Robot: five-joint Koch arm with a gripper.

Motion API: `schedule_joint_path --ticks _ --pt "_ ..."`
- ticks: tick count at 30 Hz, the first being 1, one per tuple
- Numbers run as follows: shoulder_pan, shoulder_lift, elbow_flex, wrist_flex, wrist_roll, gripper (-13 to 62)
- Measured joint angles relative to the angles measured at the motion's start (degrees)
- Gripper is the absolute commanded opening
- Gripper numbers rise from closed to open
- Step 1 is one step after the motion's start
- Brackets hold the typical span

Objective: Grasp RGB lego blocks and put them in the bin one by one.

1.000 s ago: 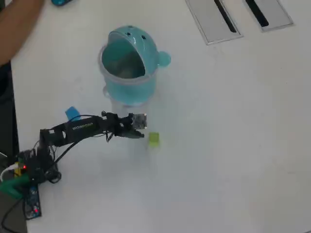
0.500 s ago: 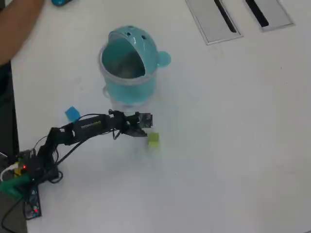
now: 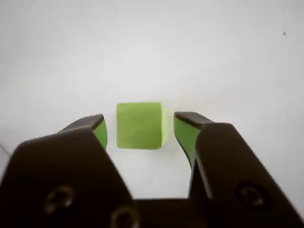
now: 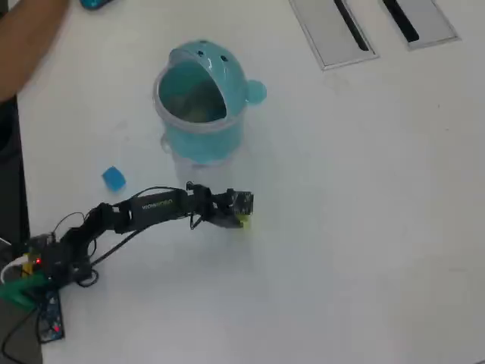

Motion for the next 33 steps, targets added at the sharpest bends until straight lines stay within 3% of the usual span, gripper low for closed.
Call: schedule_joint_path --ticks 30,31,33 --pt "-2.5 -7.4 -0.5 1.6 -1.1 24.9" --pt "-2.5 -7.5 -0.6 1.6 -1.1 18.5" --pt "-2.6 -8.3 -3.0 0.7 -1.1 13.4"
